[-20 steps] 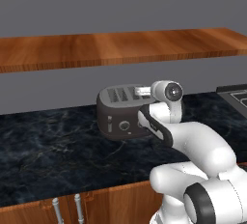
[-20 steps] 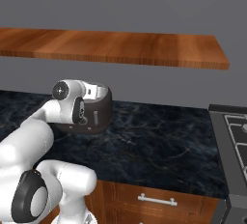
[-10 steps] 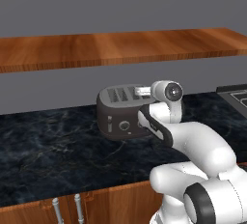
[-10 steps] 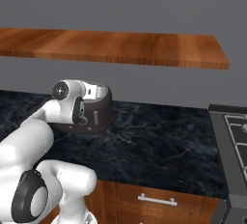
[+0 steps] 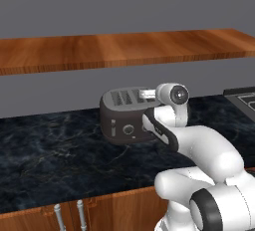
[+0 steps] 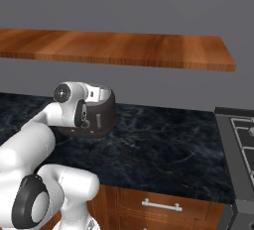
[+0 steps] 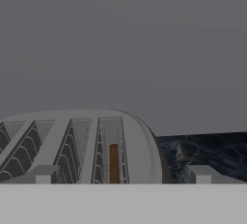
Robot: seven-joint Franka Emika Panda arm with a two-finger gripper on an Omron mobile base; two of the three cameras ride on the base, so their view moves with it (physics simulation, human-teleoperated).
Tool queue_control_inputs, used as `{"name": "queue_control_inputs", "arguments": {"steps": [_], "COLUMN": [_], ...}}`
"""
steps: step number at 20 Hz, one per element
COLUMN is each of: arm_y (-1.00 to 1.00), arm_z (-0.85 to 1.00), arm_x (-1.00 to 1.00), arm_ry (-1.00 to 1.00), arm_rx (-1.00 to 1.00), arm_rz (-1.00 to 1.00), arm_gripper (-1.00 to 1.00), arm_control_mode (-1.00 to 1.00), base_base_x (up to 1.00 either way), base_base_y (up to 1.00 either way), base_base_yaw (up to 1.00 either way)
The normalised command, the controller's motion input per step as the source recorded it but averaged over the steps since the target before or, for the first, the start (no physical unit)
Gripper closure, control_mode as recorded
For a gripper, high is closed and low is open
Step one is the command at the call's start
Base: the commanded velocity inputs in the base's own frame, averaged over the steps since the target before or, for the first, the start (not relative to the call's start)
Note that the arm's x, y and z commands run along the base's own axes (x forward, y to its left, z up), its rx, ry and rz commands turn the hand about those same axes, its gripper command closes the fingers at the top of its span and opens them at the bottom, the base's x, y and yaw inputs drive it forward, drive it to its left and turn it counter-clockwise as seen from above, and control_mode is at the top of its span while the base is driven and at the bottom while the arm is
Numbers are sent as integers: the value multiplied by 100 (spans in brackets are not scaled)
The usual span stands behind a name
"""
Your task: Start the toaster. Once the lever pops up, take the bread to the plate on the dining counter.
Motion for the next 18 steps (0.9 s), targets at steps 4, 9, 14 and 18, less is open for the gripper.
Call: {"name": "queue_control_inputs", "arguments": {"steps": [4, 9, 14, 18], "arm_y": [0, 0, 0, 0], "arm_z": [0, 0, 0, 0], "arm_x": [0, 0, 0, 0], "arm_ry": [0, 0, 0, 0], "arm_rx": [0, 0, 0, 0], "arm_rz": [0, 0, 0, 0], "arm_gripper": [-100, -100, -100, -100], "arm_control_mode": [-100, -100, -100, -100], "base_base_x": [0, 0, 0, 0], "base_base_y": [0, 0, 0, 0], "base_base_yaw": [0, 0, 0, 0]}}
